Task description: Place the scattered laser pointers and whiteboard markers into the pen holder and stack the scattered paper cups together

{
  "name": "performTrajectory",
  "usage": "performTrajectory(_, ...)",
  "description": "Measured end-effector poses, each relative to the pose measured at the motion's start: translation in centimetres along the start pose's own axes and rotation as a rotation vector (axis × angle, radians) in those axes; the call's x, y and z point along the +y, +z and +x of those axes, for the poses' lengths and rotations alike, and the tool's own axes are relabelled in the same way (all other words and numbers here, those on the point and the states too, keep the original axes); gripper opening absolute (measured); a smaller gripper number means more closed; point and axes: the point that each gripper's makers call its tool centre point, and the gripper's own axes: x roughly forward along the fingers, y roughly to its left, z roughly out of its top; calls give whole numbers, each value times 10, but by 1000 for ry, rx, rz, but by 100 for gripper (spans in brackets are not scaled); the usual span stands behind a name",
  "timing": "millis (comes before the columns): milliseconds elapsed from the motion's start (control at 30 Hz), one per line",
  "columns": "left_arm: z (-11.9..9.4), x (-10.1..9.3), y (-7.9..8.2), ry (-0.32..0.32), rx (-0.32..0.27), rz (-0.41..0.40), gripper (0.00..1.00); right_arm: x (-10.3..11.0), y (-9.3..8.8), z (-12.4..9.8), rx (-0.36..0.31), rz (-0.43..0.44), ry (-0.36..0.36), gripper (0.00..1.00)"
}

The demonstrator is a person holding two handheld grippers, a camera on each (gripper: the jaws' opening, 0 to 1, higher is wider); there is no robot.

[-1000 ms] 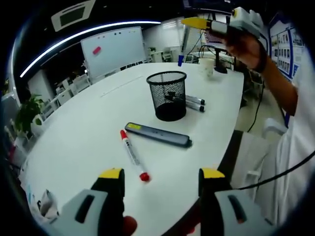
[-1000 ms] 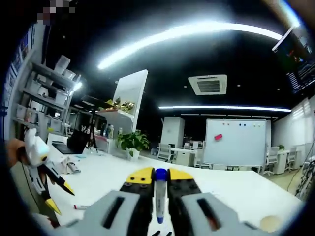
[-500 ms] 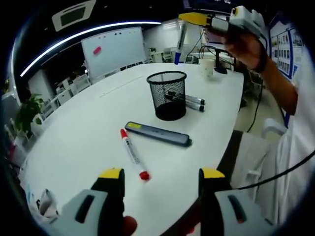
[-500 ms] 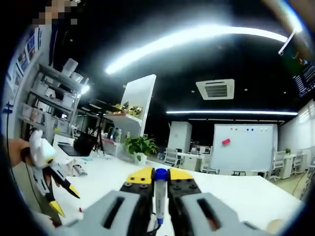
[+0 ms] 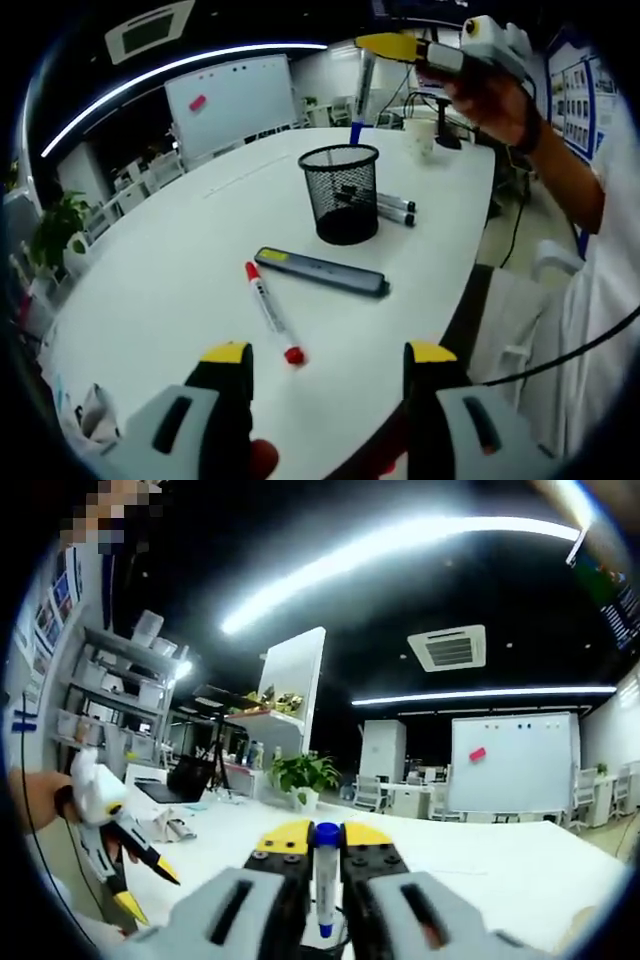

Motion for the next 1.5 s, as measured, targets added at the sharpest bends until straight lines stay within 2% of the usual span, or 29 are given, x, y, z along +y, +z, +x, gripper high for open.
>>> performTrajectory(1100, -3, 2, 1, 6, 4, 8, 61, 6, -26, -3, 85, 67, 18, 10)
performTrajectory(1167, -3, 2, 1, 7, 5, 10, 61, 3, -32, -2, 90, 68, 20, 10)
performTrajectory(1500, -1, 1, 2, 3, 5, 10, 61, 1, -37, -4, 108, 77, 8, 11)
